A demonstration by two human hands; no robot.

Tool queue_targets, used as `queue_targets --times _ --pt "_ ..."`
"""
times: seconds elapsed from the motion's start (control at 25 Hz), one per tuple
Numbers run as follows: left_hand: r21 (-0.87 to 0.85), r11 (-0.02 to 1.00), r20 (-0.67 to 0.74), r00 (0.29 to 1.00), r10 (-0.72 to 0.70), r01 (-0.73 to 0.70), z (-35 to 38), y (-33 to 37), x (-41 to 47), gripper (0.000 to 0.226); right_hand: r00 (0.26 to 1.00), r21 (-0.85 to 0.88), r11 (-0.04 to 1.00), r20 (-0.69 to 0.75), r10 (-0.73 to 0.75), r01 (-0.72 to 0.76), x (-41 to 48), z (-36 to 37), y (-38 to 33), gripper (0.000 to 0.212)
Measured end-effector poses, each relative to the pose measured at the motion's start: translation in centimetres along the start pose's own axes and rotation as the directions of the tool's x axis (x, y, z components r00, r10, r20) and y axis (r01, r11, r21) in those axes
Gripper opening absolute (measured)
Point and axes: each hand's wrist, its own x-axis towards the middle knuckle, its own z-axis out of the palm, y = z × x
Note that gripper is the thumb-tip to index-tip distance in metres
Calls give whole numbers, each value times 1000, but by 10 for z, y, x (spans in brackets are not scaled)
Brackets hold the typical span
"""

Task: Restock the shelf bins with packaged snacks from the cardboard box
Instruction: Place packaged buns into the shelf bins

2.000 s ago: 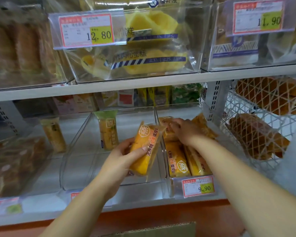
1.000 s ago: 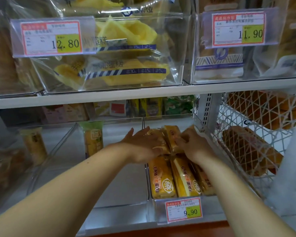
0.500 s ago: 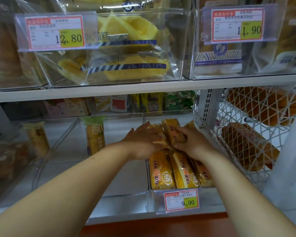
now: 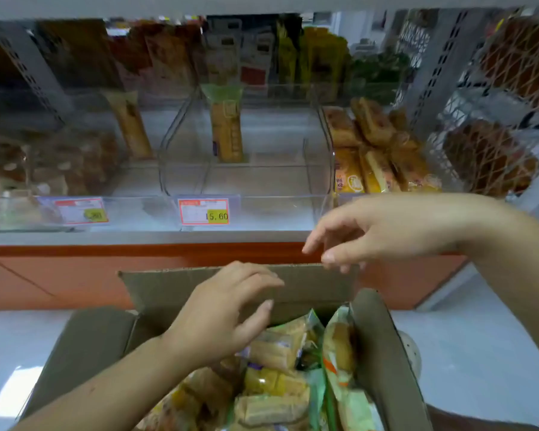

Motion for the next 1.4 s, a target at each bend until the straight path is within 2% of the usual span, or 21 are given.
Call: queue_targets --times 0.04,0.08,0.2,0.28,0.4,0.48,0.56,0.6,0.64,0.72,0.8,0.84,0.88,0.92,0.96,1.0,1.04,1.12,1.2,1.32,1.4 --pt "-16 998 104 993 -63 66 16 -6 -20 33 990 -94 995 129 55 -42 10 22 -3 18" --pt "-30 992 206 972 -114 123 33 -13 -39 37 978 -216 973 174 119 -80 24 48 -1 22" --pt "-78 956 386 892 -233 284 74 -28 -77 43 915 -479 828 116 387 -290 53 131 18 53" --pt "-136 923 422 864 -274 360 86 -28 -90 46 852 -463 776 78 517 -428 58 173 31 63" --pt "-176 902 442 850 -285 394 90 -23 -95 50 867 -392 780 -110 486 -488 53 196 40 36" --pt "-234 885 414 865 -284 403 84 -19 -89 59 875 -240 844 -207 437 -479 43 184 31 36" --pt "-323 862 379 888 -261 392 76 -11 -80 79 875 128 913 -259 408 -388 32 170 14 37" --pt "-360 850 368 896 -250 385 72 -6 -76 88 883 377 875 -233 408 -304 29 166 5 34" --pt "-400 831 354 901 -249 386 67 -2 -73 94 904 594 770 -160 397 -233 29 167 -5 33" --pt "-538 727 315 902 -296 427 61 -1 -73 84 927 756 608 -8 376 -240 36 171 -15 37" --pt "-682 513 356 849 -390 521 54 -7 -77 56 907 782 561 12 422 -271 45 172 -13 43" --pt "-720 394 407 808 -427 571 51 -10 -80 45 883 748 591 -13 469 -303 47 171 -7 42" --pt "-744 270 461 763 -453 611 49 -12 -83 38 869 606 706 -48 493 -367 45 167 -1 39" --pt "-763 139 513 722 -464 631 49 -13 -86 34 863 330 829 -72 500 -452 41 164 7 37" --pt "-772 28 551 690 -470 636 48 -14 -87 33 868 -3 869 -52 494 -495 35 164 14 36" --pt "-769 -50 578 660 -481 637 49 -14 -88 33 863 -257 836 19 505 -484 30 166 17 35" --pt "-761 -89 595 637 -490 643 49 -14 -88 35 839 -398 797 111 533 -454 24 169 16 35" --pt "-741 -95 615 615 -494 665 52 -13 -89 39 759 -479 755 243 604 -448 18 182 15 47" --pt "-732 -71 619 618 -484 677 52 -9 -88 41 732 -500 720 224 644 -481 18 202 13 59" --pt "-731 -69 623 624 -471 679 48 -6 -88 39 773 -502 700 94 628 -508 18 209 12 56" --pt "-728 -109 634 604 -483 677 45 -7 -88 38 819 -343 762 -39 573 -549 12 187 6 59"
